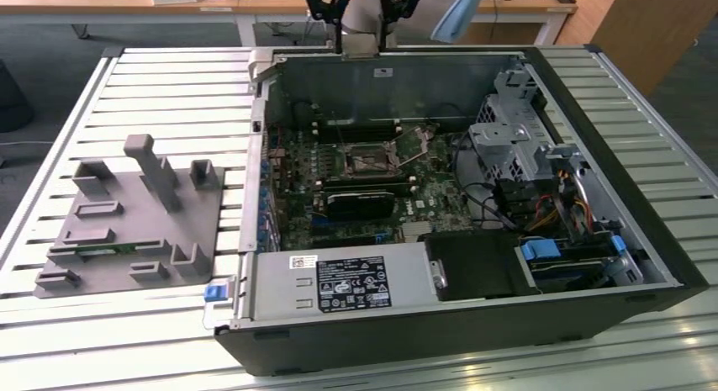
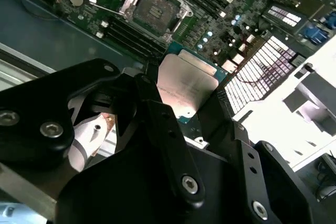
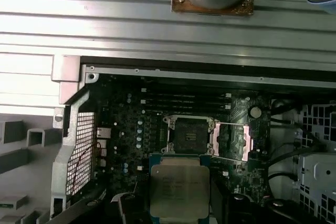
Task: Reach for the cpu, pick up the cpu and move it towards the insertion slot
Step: 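Pick up the cpu and move it towards the insertion slot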
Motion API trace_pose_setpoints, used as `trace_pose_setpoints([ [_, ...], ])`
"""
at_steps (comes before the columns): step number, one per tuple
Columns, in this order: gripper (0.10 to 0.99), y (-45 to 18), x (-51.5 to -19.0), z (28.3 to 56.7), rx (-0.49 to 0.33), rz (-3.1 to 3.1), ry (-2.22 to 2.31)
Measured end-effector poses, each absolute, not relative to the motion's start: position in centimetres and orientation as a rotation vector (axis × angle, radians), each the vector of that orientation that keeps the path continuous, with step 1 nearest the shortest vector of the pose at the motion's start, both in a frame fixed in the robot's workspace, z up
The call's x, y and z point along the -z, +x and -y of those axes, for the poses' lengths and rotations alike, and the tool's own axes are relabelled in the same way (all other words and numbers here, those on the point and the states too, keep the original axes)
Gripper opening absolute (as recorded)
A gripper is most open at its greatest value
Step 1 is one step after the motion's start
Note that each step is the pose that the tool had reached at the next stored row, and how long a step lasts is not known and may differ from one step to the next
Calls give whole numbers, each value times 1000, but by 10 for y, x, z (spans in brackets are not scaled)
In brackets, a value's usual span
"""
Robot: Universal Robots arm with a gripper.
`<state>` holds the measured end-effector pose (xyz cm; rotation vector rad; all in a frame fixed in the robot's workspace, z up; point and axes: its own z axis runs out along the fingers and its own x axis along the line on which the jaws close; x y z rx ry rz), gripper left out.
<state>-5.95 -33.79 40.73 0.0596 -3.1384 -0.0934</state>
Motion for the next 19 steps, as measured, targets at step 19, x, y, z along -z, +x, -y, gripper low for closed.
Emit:
trace_pose_setpoints([
  [19, 545, -14, -406, 334, 94, 3143, 57],
])
